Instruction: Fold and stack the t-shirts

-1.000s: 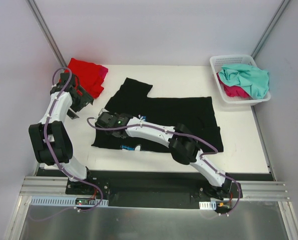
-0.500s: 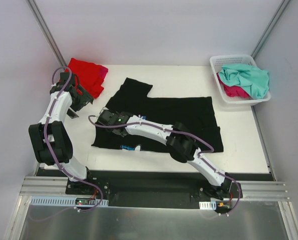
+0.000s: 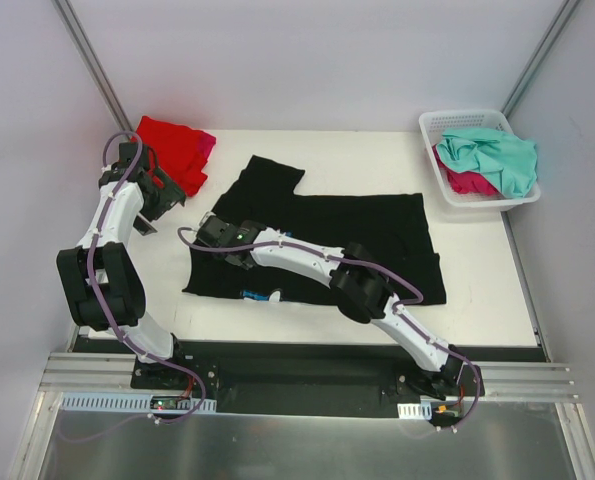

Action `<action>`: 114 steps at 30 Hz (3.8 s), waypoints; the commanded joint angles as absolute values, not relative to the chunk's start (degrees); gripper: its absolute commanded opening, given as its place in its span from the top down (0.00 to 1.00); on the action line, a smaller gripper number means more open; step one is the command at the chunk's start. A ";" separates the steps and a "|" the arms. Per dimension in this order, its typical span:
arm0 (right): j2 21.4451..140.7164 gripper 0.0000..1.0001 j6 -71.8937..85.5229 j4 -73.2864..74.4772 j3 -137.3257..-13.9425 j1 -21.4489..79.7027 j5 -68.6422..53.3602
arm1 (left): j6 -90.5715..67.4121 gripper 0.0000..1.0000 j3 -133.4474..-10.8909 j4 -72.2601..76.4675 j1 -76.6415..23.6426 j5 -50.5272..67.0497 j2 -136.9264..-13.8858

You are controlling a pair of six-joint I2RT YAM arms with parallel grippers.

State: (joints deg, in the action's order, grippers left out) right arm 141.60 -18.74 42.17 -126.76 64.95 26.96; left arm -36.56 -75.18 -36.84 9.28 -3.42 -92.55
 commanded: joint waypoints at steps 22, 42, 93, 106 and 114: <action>138.52 0.98 -18.19 41.31 -125.51 63.11 27.51 | -35.42 0.01 -76.99 -38.76 7.91 -3.16 -91.49; 131.84 0.99 -20.83 40.61 -120.77 57.57 32.61 | -36.04 0.01 -77.26 -38.76 5.98 -2.99 -92.11; 122.01 0.62 -11.35 45.87 -110.31 48.34 33.49 | -40.07 0.01 -64.97 -40.43 -13.43 -2.99 -82.19; 107.86 0.64 -3.17 47.99 -100.03 49.31 29.45 | -44.48 0.01 -46.50 -38.15 -20.30 -2.55 -68.19; 98.01 0.64 -0.53 46.32 -87.57 48.61 27.08 | -45.17 0.01 -39.12 -31.38 -21.62 -1.41 -71.54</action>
State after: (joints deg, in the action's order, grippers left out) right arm 104.36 -3.36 46.72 -93.30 49.36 29.06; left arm -44.12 -42.30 -34.65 -20.64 -1.80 -71.05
